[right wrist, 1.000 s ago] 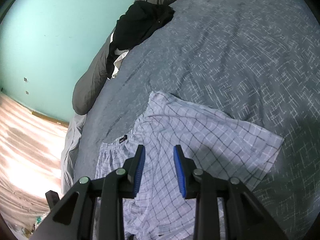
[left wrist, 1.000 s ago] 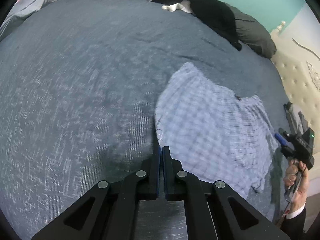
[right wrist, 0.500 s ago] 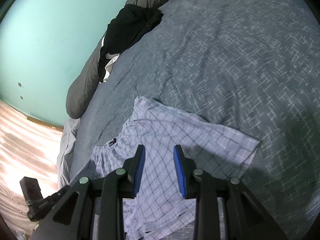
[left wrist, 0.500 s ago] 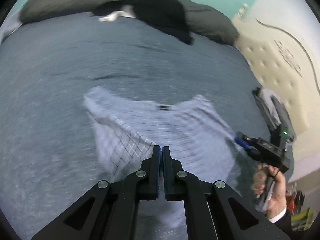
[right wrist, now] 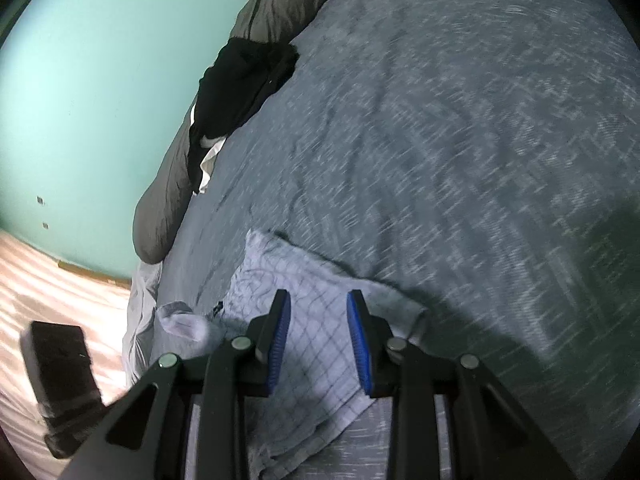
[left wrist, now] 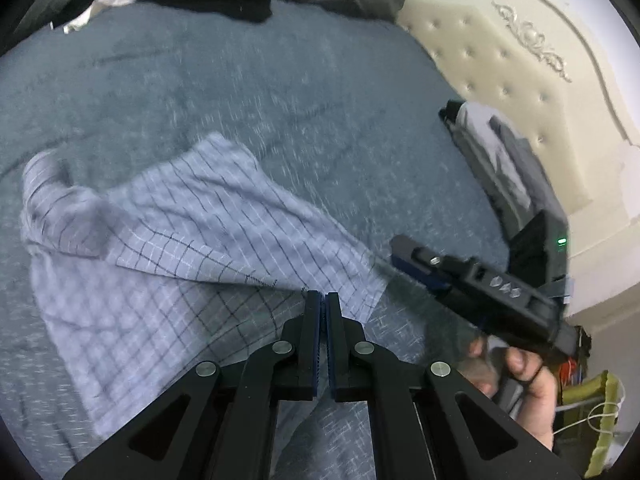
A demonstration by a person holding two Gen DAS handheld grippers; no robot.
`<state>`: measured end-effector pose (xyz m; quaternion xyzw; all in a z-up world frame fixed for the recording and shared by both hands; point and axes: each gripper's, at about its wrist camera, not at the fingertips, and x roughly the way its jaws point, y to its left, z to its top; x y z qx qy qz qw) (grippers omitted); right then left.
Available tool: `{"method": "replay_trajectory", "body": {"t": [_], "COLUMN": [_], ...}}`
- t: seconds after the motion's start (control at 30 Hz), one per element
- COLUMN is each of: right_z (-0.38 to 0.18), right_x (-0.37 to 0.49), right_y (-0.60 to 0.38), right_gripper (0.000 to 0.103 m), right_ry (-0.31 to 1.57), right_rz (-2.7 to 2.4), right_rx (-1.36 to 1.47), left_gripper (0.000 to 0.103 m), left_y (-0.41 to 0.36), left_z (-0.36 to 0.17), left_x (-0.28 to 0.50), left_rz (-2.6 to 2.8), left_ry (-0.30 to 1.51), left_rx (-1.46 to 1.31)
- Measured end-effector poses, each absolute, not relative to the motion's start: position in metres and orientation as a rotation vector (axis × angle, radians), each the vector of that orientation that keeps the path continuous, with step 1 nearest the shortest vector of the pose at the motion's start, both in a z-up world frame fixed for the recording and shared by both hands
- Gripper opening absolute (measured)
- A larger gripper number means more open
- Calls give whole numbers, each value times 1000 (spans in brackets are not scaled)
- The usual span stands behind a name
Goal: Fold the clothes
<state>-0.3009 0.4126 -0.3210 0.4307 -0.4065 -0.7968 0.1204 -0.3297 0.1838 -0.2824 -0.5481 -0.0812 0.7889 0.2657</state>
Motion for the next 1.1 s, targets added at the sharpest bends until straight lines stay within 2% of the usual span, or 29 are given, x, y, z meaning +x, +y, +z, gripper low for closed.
{"method": "replay_trajectory", "body": {"t": [0.13,0.27,0.33,0.4,0.43,0.57,0.7,0.9,1.1], "right_z": [-323,-323,-322,-323,-324,-324,-327,-331,-338], "right_x": [-300,-300,-301,-302,-302,-304,-303,-305,-303], "right_y": [418,415,407,398,393,375,362,346,340], "right_gripper": [29,29,29,29,29,29,40,40,40], "right_ry": [-1201,-1193,-1160,-1128,-1112,-1060,-982,-894,-904], "right_rz": [-2316,-2289,-2273,-2248,-2233,-2190,-2202,-2171,-2132], "right_rx": [1262,1256,1262,1279,1287,1299,1345,1424,1466], "left_gripper": [3,4,15,42,45,45,45,45,45], "left_y": [189,177,166,152,146,124,102,72,47], "left_z": [-300,-296,-287,-279,-276,-268,-272,-293,-300], "left_x": [-331,-329,-328,-327,-327,-326,-324,-318,-313], "left_rz": [2110,2123,2149,2178,2192,2232,2286,2325,2359], "left_ry": [-222,-272,-295,-321,-332,-356,-318,-308,-297], "left_rx": [-1519,-1515,-1499,-1487,-1483,-1467,-1487,-1567,-1587]}}
